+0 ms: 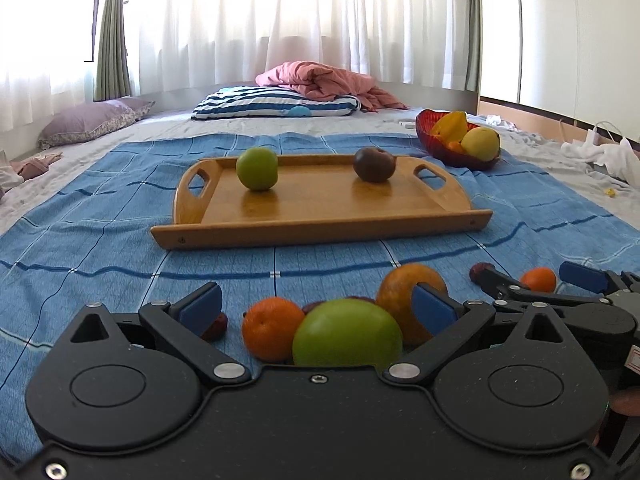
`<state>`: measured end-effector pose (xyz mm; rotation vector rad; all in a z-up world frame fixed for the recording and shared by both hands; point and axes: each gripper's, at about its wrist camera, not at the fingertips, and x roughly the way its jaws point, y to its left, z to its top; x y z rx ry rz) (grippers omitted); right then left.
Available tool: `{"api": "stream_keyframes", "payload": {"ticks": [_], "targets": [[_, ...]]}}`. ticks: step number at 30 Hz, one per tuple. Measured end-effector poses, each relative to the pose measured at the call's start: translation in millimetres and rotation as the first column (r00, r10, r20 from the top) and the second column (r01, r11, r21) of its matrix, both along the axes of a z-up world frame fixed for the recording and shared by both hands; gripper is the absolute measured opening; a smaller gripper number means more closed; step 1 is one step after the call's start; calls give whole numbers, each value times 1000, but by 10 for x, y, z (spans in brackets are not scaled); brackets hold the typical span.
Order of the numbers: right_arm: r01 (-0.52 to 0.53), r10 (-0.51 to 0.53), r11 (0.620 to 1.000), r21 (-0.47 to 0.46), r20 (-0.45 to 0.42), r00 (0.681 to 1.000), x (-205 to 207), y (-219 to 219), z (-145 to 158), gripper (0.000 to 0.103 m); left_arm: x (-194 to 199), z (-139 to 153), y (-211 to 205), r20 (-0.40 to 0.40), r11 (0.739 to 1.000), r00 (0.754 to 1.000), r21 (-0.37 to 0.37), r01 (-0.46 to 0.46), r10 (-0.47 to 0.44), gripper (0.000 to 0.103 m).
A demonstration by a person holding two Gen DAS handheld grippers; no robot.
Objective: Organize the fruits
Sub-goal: 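Grasp the second green apple with the left tool while the right tool grasps the tangerine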
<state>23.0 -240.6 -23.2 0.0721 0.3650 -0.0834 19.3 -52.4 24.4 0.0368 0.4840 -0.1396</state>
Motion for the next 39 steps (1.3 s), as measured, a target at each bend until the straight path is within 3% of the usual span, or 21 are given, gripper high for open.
{"api": "stream_keyframes", "payload": {"ticks": [14,21,25,34,39], "targets": [[34,-34,999,-16,3,999,-53,51,-60,102,-208,-118,-58,-15,1000,1000,7,27,-27,98],[49,-47,996,-78,23,999,-73,144,-74,101,-220,-163,-99,-35,999,998,-6,52,-52,76],[48,-47,995,-88,20,999,-61,152,-74,100,-206,-178,-108,-37,999,998,-6,54,-54,71],[43,-43,995,-89,2,999,-21,155,-88,87,-201,-203,-138,-22,998,998,25,52,-52,67],[25,-25,995,-101,-5,1000,-22,185,-105,74,-229,-214,-148,-13,999,999,31,40,-39,56]]}}
